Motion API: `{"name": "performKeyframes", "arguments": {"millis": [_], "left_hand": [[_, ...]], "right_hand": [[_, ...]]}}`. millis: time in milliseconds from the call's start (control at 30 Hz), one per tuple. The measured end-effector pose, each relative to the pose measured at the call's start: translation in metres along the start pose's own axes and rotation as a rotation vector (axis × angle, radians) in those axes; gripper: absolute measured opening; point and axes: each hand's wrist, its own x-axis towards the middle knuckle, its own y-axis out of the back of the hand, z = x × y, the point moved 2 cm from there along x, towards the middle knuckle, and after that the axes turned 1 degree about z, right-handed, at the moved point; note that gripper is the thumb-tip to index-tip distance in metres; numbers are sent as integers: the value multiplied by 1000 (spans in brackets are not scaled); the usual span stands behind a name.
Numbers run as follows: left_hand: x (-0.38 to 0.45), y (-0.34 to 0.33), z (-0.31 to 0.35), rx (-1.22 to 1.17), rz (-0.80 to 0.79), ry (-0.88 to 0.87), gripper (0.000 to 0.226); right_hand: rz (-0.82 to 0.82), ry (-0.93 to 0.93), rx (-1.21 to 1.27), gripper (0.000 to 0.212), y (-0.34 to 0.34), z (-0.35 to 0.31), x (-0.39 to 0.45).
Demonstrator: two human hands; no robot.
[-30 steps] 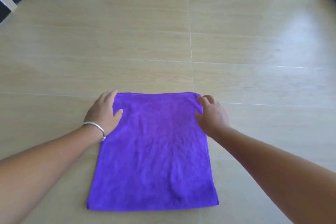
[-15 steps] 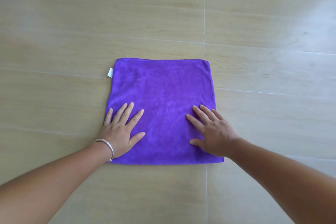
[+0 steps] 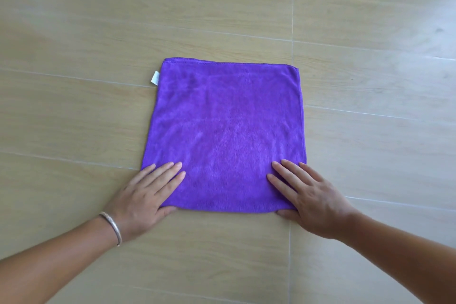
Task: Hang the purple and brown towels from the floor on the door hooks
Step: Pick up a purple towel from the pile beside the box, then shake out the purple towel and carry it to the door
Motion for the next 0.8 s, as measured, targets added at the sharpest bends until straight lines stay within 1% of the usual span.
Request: {"name": "performKeyframes", "arguments": {"millis": [100, 200, 267, 333, 433, 467, 533, 633, 700, 800], "left_hand": [[-4, 4, -9, 30, -14, -40, 56], [-17, 24, -13, 34, -52, -14, 55], [-24, 49, -11, 37, -89, 22, 49], [-27, 83, -6, 10, -146, 83, 57], [-33, 146, 1, -1, -113, 159, 51], [-35, 166, 3, -17, -106, 174, 52], [-41, 208, 7, -87, -109, 225, 55], [-51, 268, 10, -199, -212, 390, 53], [-57, 310, 13, -341, -258, 488, 47], [-66, 384, 18, -573, -219, 566, 42]], "right_hand": [[1, -15, -40, 61, 8, -2, -1], [-32, -87, -43, 57, 28, -8, -7], [-54, -149, -30, 50, 53, -14, -16], [-91, -207, 8, 47, 84, -19, -27], [-141, -269, 59, 48, 139, -22, -48], [-163, -292, 74, 50, 159, -22, -55], [-185, -328, 89, 51, 200, -19, -68], [-189, -369, 92, 49, 268, -16, -85], [-205, -393, 97, 47, 316, -13, -97], [-231, -447, 137, 46, 391, -9, -114]]}}
